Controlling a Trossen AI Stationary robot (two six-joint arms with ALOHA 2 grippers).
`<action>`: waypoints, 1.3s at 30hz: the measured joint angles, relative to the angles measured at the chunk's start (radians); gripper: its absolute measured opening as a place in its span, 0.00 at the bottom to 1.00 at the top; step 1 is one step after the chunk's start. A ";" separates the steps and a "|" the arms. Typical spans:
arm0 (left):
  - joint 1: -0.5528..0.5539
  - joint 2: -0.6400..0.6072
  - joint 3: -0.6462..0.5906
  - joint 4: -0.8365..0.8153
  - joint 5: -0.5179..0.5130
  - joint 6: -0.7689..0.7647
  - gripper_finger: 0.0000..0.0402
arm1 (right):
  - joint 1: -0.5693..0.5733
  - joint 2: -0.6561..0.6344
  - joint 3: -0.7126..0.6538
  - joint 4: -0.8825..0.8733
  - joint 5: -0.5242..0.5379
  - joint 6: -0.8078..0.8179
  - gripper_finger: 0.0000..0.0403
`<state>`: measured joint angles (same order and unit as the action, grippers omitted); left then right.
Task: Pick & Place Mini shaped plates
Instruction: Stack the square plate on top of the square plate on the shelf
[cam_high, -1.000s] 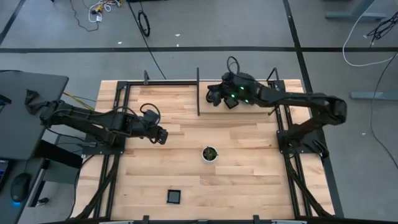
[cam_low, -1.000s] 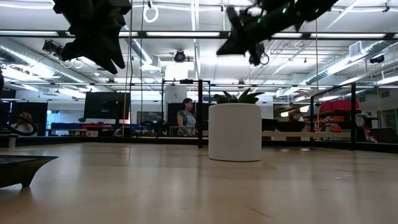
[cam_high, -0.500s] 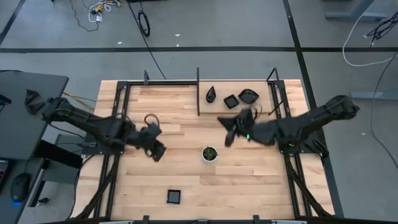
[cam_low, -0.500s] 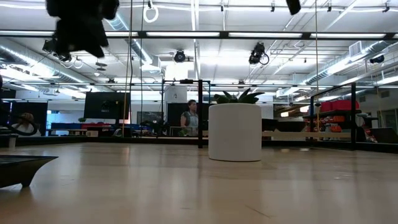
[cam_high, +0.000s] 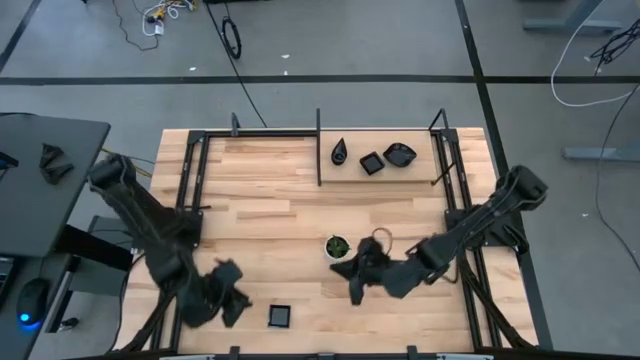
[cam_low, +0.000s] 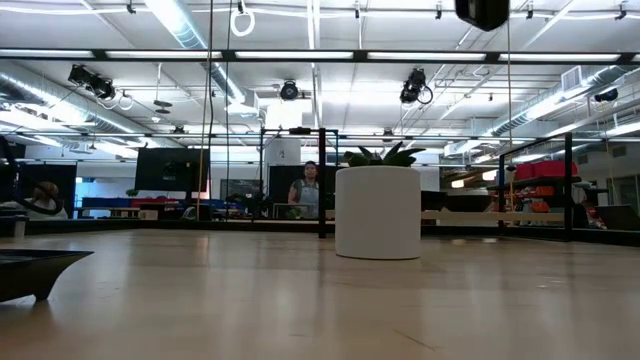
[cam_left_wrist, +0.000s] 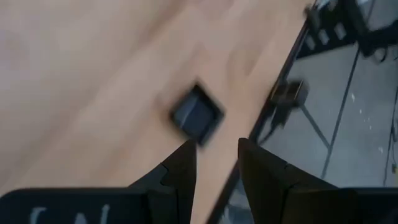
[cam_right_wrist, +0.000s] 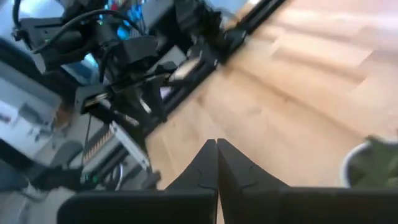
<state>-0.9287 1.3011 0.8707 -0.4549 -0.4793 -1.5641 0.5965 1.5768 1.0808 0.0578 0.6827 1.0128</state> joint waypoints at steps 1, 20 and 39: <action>-0.030 0.028 0.000 0.014 0.001 -0.045 0.31 | 0.001 0.023 0.023 -0.015 -0.021 0.000 0.00; -0.121 0.438 0.000 0.274 -0.078 -0.415 0.31 | -0.051 0.284 0.360 -0.124 -0.421 -0.125 0.15; 0.095 0.453 0.000 0.344 0.096 -0.327 0.30 | -0.073 0.283 0.360 -0.109 -0.446 -0.073 0.37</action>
<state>-0.8341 1.7538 0.8703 -0.1107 -0.3830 -1.8914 0.5240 1.8599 1.4406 -0.0511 0.2363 0.9401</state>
